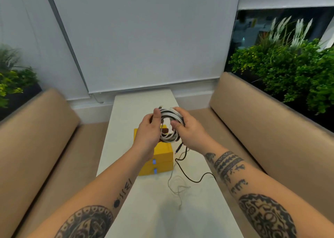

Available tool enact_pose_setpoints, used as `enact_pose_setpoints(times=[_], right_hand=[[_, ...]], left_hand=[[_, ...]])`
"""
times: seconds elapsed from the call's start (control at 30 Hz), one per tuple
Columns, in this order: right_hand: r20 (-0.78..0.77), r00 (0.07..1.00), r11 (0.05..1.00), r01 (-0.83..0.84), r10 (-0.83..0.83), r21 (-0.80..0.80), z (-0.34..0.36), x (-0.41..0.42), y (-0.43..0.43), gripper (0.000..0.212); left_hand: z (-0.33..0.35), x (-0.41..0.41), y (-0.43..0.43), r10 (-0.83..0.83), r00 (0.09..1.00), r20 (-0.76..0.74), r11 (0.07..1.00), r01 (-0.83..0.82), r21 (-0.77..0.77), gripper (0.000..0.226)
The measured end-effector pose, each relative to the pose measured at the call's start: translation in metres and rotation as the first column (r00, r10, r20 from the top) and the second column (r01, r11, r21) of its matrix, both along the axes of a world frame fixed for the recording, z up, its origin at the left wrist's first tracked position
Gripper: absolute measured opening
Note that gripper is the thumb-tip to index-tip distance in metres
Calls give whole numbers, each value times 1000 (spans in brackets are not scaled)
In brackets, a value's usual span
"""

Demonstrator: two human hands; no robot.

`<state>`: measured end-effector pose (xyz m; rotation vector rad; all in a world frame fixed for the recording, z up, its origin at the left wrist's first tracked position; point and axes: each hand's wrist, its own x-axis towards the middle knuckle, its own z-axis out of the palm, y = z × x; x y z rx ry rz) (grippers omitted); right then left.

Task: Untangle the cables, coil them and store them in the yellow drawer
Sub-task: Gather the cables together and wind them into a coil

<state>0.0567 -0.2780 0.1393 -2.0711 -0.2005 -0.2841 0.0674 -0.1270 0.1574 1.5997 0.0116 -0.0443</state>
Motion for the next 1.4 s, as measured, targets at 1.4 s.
enact_pose_setpoints(times=[1.4], right_hand=[[-46, 997, 982, -72, 65, -176, -23, -7, -27, 19]], left_hand=[[-10, 9, 53, -237, 970, 58, 964, 227, 136, 43]])
